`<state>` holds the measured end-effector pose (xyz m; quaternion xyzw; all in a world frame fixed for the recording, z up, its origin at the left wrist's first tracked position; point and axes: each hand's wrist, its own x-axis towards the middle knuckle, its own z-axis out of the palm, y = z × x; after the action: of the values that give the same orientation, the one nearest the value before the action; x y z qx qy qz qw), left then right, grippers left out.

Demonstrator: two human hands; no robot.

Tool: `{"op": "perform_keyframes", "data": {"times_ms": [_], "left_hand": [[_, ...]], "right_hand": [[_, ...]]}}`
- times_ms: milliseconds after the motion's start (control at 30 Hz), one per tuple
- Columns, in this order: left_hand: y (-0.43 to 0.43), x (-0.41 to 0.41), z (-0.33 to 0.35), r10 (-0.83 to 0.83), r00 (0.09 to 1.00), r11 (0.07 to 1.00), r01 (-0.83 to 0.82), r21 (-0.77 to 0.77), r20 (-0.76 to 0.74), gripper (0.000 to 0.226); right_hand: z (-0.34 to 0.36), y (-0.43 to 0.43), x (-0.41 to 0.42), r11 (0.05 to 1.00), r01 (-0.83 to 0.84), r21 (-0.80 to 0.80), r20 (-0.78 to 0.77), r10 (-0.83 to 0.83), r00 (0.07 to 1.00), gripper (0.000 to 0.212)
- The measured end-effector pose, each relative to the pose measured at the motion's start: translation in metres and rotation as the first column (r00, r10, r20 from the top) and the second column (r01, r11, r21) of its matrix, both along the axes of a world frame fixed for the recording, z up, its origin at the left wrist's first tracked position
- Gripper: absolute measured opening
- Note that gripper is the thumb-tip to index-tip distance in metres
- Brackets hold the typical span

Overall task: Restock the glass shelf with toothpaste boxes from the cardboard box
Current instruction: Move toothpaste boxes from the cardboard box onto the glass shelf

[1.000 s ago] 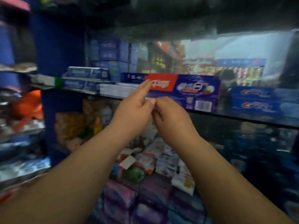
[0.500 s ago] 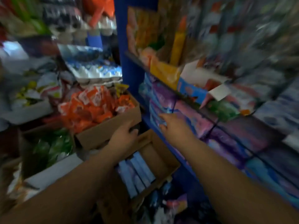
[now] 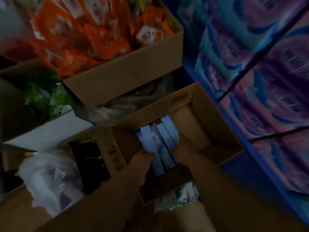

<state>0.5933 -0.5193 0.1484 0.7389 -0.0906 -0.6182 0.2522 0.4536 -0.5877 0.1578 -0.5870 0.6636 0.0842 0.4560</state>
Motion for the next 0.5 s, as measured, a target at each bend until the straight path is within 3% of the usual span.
{"op": "perform_keyframes", "data": {"times_ms": [100,267,333,400,500], "left_hand": [[-0.005,-0.010,-0.018,0.075,0.993,0.997,-0.073,0.026,-0.091,0.044],[-0.019,-0.025,-0.031,0.192,0.977,0.980,-0.186,0.069,-0.095,0.046],[-0.020,-0.027,-0.033,0.115,0.992,0.992,-0.112,0.050,-0.044,0.049],[-0.017,-0.026,-0.037,0.049,0.999,0.997,-0.049,0.053,0.001,0.051],[-0.014,-0.027,-0.035,0.022,0.996,1.000,-0.024,0.013,0.087,0.054]], "right_hand": [[-0.033,-0.008,0.002,0.999,0.040,-0.002,-0.055,-0.040,0.998,0.098],[-0.068,-0.015,0.013,0.997,-0.048,-0.061,-0.232,0.033,0.972,0.082],[-0.078,-0.015,0.015,0.990,-0.066,-0.125,-0.251,0.032,0.968,0.100],[-0.083,-0.018,0.011,0.985,-0.109,-0.137,-0.228,0.076,0.971,0.113],[-0.075,-0.030,-0.005,0.987,-0.049,-0.151,-0.095,0.035,0.995,0.112]]}}
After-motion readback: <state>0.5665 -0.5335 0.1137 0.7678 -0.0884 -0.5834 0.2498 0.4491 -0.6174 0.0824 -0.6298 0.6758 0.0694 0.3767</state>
